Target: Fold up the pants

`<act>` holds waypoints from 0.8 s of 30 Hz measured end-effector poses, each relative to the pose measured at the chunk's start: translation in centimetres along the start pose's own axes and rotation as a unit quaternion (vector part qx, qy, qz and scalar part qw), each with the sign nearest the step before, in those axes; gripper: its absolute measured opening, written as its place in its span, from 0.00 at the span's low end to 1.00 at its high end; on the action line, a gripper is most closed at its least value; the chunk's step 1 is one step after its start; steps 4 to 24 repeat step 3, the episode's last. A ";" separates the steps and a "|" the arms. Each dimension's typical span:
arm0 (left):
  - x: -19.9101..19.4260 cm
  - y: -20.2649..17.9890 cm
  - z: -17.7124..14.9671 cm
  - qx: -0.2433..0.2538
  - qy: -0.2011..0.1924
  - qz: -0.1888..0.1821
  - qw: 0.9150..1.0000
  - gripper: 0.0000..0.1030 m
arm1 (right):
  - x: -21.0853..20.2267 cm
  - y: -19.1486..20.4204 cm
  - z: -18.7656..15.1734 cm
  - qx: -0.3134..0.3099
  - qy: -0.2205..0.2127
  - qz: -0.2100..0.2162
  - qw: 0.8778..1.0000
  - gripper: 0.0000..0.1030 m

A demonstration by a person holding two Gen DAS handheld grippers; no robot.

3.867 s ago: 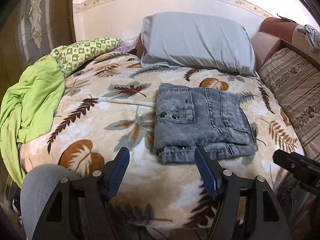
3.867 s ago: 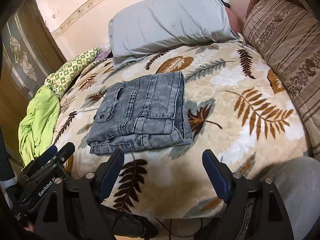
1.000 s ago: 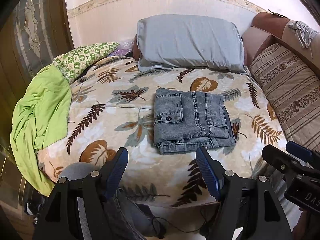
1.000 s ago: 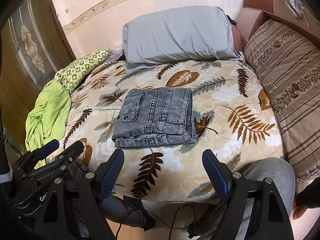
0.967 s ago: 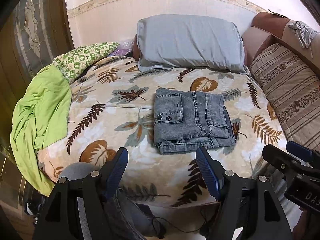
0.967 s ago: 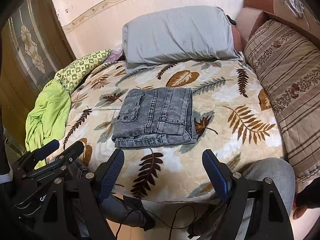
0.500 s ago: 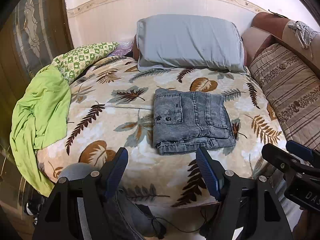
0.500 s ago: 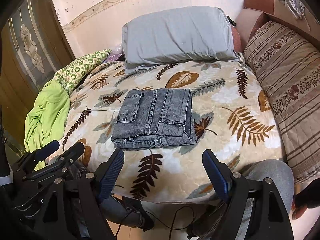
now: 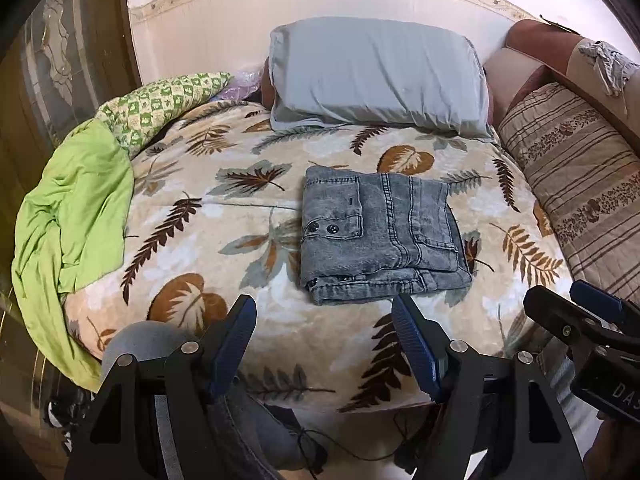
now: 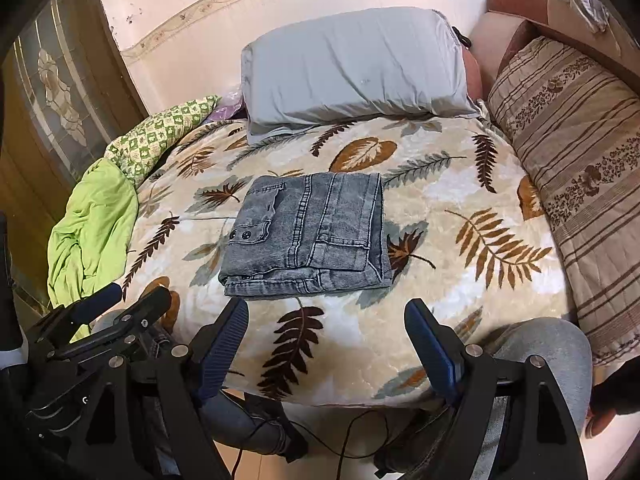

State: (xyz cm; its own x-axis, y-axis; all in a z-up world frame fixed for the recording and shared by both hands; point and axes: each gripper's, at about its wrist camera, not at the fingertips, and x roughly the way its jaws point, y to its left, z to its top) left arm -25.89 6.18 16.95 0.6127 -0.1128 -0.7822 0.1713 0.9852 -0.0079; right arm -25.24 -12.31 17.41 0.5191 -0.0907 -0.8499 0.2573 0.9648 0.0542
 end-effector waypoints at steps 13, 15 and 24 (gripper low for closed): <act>1.2 0.2 0.4 -0.004 0.009 -0.007 1.000 0.68 | 1.1 -0.2 0.3 0.002 0.007 0.002 1.000 0.79; 1.2 0.2 0.4 -0.004 0.009 -0.007 1.000 0.68 | 1.1 -0.2 0.3 0.002 0.007 0.002 1.000 0.79; 1.2 0.2 0.4 -0.004 0.009 -0.007 1.000 0.68 | 1.1 -0.2 0.3 0.002 0.007 0.002 1.000 0.79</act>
